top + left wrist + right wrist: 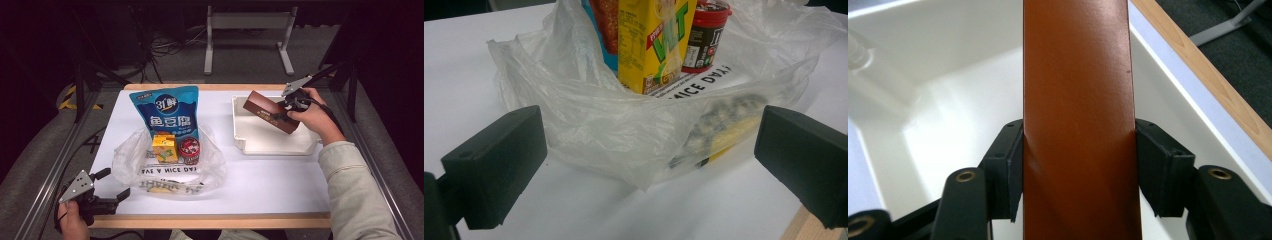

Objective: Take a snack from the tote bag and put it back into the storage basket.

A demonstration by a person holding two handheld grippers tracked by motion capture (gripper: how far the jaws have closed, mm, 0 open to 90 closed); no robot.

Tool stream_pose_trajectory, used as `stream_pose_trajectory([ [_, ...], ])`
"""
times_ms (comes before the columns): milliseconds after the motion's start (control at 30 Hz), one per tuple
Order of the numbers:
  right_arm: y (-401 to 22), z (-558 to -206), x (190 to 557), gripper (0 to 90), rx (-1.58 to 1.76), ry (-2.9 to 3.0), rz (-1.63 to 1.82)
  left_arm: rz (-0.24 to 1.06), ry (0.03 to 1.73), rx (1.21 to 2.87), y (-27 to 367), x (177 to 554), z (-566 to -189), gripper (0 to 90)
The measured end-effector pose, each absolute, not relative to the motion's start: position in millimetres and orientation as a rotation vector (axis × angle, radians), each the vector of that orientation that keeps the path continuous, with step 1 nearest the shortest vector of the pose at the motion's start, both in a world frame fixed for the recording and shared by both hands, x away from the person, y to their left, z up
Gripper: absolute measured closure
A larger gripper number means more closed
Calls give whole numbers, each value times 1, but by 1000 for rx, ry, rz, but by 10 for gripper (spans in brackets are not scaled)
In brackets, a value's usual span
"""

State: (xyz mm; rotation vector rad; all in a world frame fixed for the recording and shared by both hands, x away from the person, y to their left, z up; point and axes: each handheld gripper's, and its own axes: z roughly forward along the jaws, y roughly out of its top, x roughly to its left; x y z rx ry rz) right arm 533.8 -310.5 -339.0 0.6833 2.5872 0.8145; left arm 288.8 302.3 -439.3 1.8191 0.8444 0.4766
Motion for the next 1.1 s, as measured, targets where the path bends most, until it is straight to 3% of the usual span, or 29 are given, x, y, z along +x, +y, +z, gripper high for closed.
stream_pose_trajectory([
  [1100,-308,-359,544,428,700,2635,712,473,838,1814,302,288,-439,10],
])
